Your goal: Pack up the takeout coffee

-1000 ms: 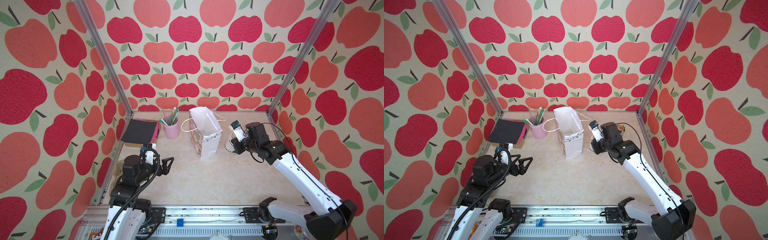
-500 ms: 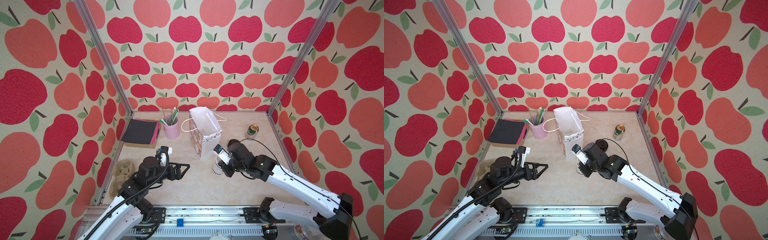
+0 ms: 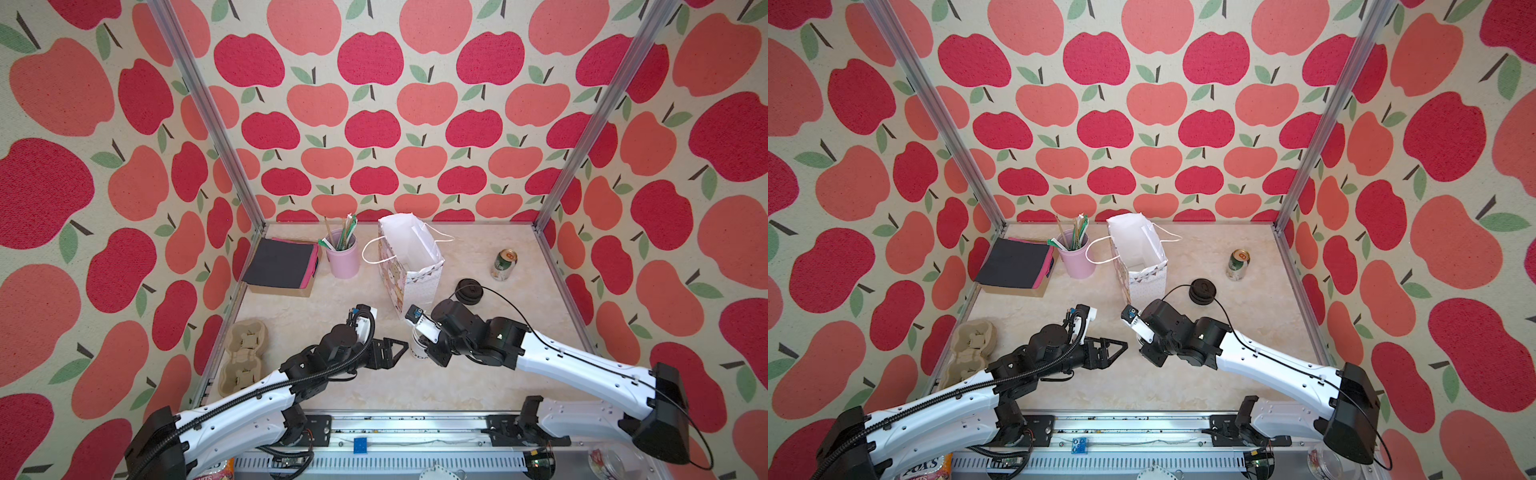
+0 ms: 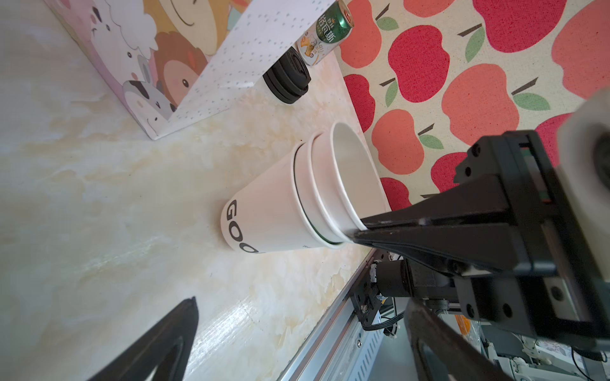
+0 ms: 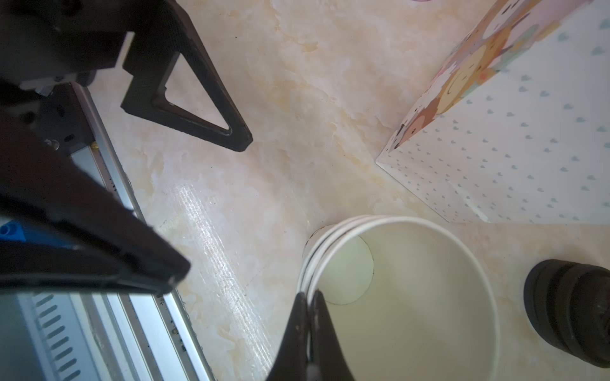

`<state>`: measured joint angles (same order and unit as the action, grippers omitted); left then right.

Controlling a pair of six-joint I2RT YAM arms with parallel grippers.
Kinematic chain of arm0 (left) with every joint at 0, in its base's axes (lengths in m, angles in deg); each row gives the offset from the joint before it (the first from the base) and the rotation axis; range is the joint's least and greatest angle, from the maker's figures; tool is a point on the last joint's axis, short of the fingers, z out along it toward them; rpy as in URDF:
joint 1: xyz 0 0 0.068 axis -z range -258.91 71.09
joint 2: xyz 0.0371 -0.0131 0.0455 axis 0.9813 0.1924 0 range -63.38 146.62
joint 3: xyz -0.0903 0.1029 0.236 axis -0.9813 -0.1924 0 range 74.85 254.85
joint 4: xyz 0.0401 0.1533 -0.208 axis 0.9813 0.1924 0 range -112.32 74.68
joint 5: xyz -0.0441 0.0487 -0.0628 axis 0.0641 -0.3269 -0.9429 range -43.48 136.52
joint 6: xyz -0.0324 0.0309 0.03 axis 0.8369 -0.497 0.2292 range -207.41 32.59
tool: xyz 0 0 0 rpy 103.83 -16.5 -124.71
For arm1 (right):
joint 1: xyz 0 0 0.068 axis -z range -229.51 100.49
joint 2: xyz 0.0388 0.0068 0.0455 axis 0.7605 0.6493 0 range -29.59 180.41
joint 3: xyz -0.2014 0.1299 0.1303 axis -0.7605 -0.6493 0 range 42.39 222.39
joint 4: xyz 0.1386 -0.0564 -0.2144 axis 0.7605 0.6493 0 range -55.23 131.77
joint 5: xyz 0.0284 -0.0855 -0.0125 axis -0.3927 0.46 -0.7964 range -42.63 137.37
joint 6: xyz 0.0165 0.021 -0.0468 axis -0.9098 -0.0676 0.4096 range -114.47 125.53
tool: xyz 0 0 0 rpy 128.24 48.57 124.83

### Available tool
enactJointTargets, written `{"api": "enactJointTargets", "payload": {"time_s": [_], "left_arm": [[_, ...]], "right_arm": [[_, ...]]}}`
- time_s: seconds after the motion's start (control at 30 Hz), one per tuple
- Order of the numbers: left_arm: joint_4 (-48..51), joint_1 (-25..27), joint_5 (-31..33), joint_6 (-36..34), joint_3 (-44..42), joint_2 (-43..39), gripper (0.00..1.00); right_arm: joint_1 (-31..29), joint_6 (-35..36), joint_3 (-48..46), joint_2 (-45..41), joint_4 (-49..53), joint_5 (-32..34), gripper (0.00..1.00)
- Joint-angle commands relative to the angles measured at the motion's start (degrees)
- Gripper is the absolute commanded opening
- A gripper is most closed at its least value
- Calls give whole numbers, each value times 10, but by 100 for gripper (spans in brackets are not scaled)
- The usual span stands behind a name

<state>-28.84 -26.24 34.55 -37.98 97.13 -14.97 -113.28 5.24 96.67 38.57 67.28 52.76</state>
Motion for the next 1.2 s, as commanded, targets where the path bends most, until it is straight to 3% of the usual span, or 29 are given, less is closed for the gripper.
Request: {"api": "enactJointTargets", "payload": {"time_s": [0.0,1.17], "left_arm": [[-62,2,6,33,-13,12,99],[-142,-12,11,92,-26,136,99]], "right_arm": [[-7,-2,-6,0,-16,5,0],[-25,-11,0,21,-17,-13,0]]}}
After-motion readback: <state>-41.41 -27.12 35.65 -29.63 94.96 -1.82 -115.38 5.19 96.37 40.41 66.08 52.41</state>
